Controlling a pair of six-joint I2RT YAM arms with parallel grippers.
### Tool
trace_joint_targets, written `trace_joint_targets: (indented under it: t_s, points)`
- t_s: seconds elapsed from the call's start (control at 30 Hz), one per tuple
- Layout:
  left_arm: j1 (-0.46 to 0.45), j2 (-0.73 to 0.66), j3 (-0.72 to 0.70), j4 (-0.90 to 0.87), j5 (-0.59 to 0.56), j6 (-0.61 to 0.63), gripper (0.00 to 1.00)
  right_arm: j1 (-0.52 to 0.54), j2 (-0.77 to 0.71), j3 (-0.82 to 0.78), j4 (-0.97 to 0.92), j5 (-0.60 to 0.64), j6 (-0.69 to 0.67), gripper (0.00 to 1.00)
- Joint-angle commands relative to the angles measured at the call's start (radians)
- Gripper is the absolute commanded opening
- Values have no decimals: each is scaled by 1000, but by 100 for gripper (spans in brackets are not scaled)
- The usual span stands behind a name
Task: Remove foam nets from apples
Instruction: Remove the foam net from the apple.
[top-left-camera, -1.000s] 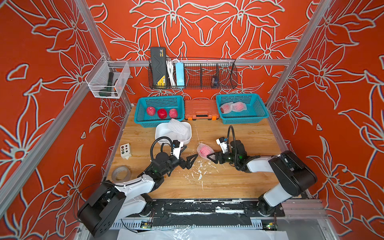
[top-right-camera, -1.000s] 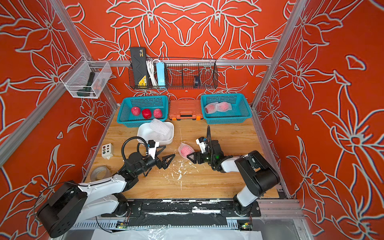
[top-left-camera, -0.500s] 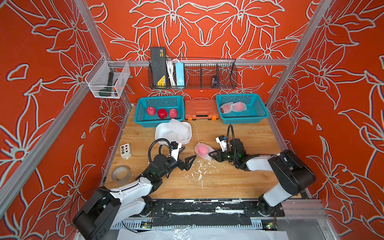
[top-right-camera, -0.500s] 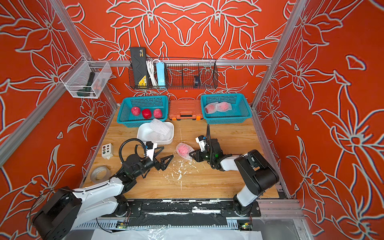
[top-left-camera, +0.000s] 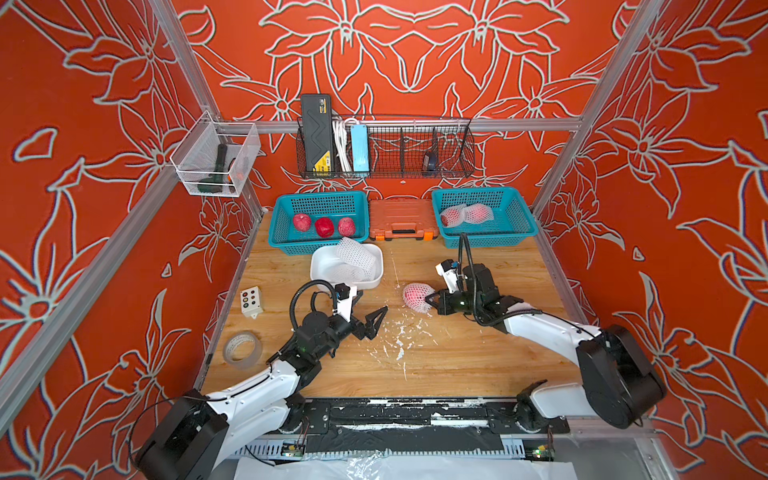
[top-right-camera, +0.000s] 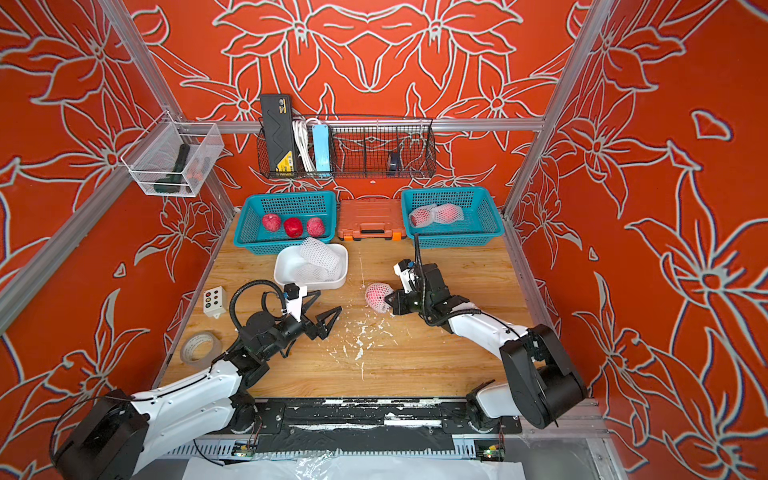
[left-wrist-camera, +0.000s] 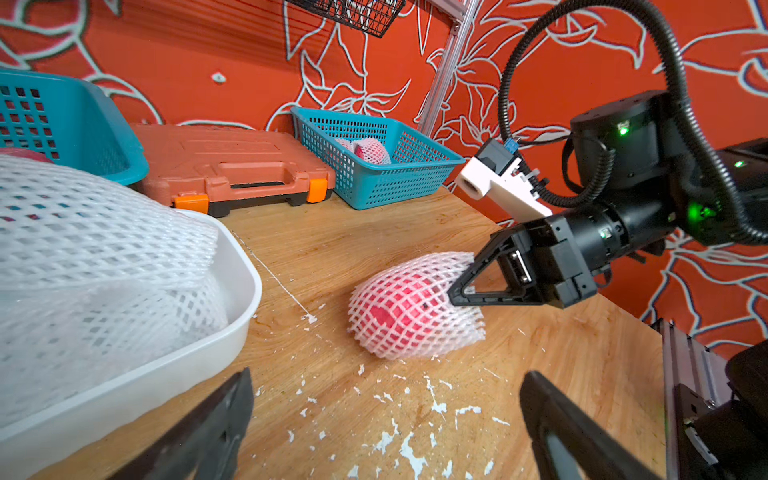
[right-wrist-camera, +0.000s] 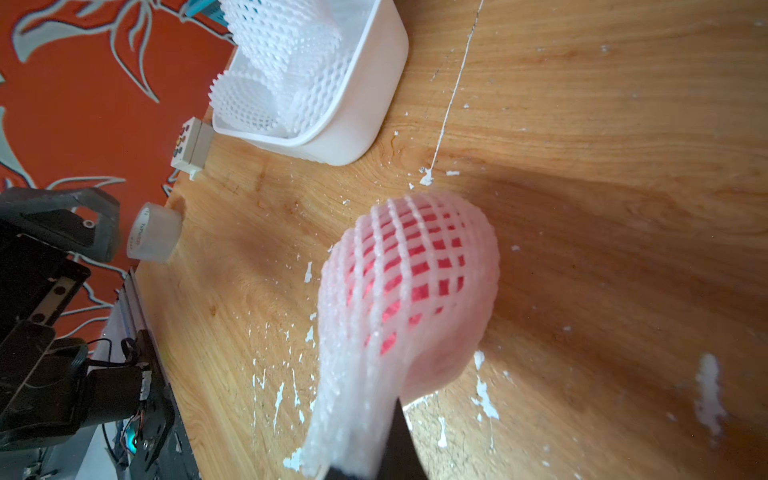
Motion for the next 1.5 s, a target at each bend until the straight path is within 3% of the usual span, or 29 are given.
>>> trace_joint_targets:
  t_s: [0.0, 0.27, 0.37, 0.43, 0.53, 0.73, 0.93, 1.23, 1.33, 1.47]
  points:
    - [6, -18, -1, -2, -20, 10, 98, -3, -22, 99, -271, 19, -40, 0]
    - [6, -17, 4, -10, -27, 7, 98, -4, 70, 311, -621, -120, -48, 0]
    - [7, -9, 6, -6, -31, 9, 98, 36, 164, 435, -823, -24, -141, 0]
    - [7, -4, 14, -16, -31, 11, 98, 44, 187, 446, -822, -68, -147, 0]
    - [7, 1, 16, -15, -37, 16, 98, 92, 213, 497, -878, 57, -175, 0]
    - [7, 33, 28, 5, -27, 17, 98, 87, 251, 490, -763, -36, -139, 18]
    - [7, 72, 31, 4, -27, 26, 98, 83, 225, 563, -800, -2, -153, 39]
    - [7, 78, 43, 3, -19, 32, 98, 71, 140, 597, -770, 20, -173, 57]
    - [7, 79, 40, 11, -14, 32, 98, 72, 52, 505, -625, 19, -218, 62]
    - [7, 83, 36, 27, 1, 27, 98, 72, -164, 110, -117, 65, -201, 87]
